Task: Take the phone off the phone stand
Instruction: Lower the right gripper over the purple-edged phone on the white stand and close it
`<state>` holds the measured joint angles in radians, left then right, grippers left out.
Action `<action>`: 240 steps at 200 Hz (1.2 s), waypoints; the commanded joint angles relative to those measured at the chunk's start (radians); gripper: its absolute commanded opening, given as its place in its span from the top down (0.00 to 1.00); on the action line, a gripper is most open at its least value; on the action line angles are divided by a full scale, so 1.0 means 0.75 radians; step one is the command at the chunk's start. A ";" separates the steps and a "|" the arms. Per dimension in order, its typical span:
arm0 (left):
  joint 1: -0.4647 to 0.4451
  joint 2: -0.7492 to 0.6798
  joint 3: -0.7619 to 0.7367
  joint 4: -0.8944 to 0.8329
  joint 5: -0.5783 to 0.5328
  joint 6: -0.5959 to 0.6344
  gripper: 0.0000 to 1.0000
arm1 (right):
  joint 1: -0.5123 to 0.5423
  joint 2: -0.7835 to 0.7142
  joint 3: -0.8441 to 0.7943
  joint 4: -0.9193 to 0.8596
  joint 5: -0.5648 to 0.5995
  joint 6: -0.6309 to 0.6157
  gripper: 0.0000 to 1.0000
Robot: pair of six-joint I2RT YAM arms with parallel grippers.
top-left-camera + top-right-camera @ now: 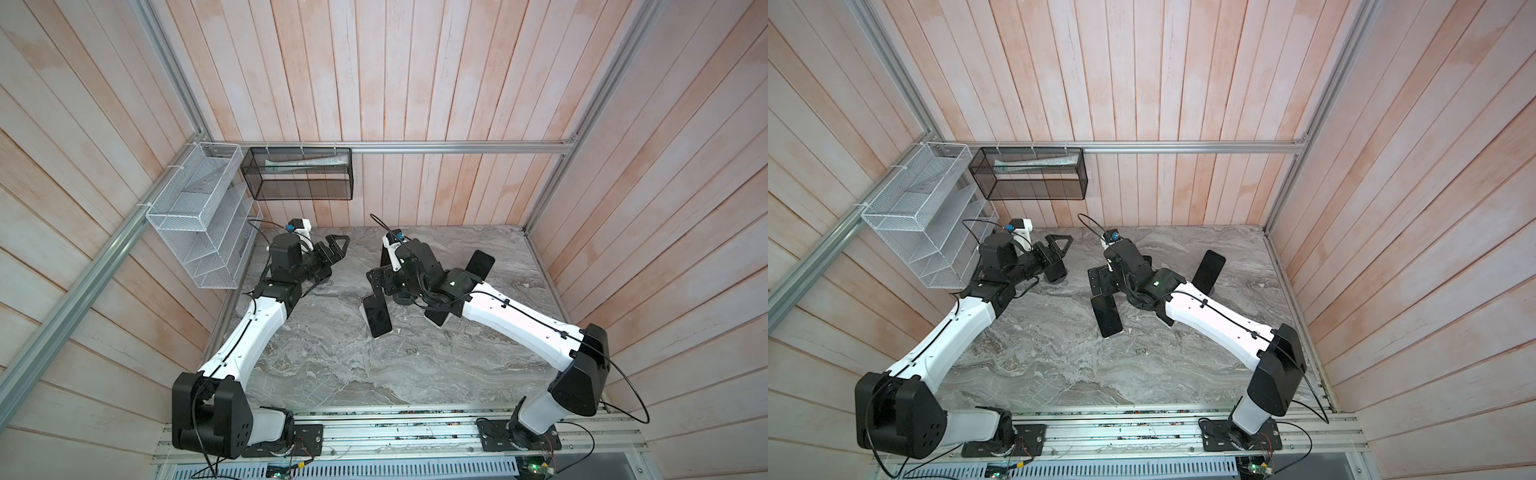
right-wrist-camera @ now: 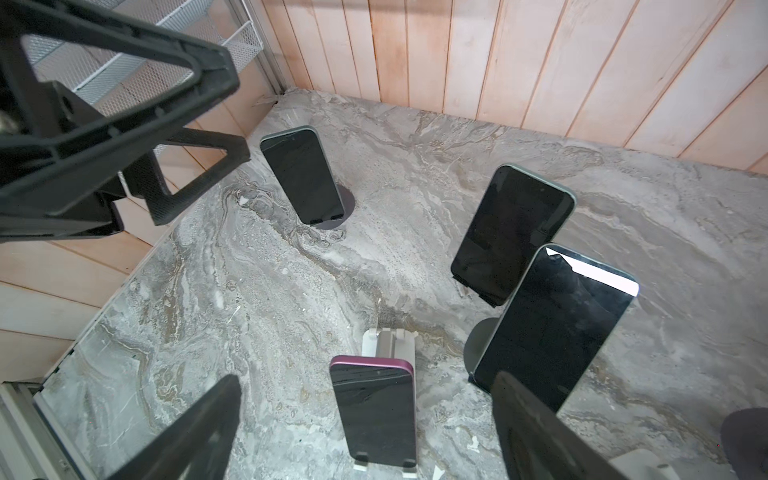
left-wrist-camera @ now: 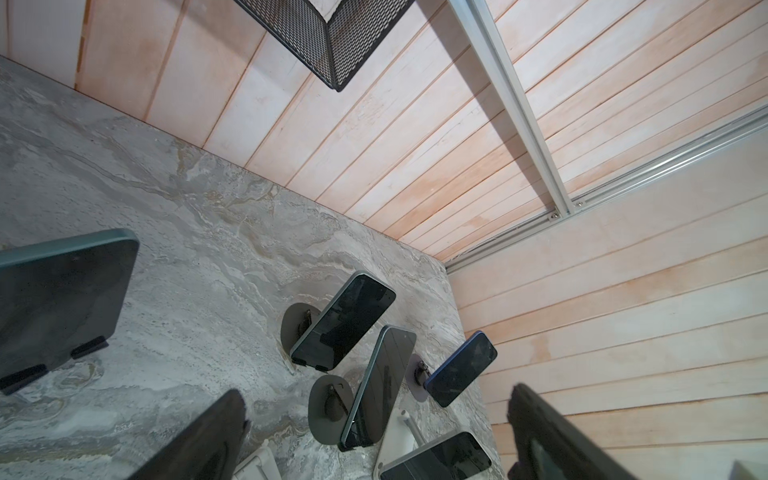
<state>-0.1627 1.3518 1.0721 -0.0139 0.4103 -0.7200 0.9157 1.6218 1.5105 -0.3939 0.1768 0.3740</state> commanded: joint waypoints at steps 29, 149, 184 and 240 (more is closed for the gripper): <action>0.018 0.106 0.049 0.041 0.166 -0.033 0.00 | 0.016 0.045 -0.052 -0.016 -0.046 0.132 0.05; 0.035 0.184 0.079 0.024 0.271 -0.084 0.00 | 0.029 0.270 -0.024 0.044 0.002 0.117 0.02; 0.048 0.188 0.077 0.026 0.276 -0.091 0.00 | 0.044 0.331 0.019 0.004 0.061 0.107 0.02; 0.070 0.180 0.064 0.067 0.312 -0.135 0.00 | 0.059 0.344 -0.029 0.043 0.121 0.163 0.06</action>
<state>-0.1154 1.4899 1.1034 0.0154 0.6186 -0.8066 0.9501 1.8702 1.4921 -0.3698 0.2161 0.4713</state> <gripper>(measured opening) 0.999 0.947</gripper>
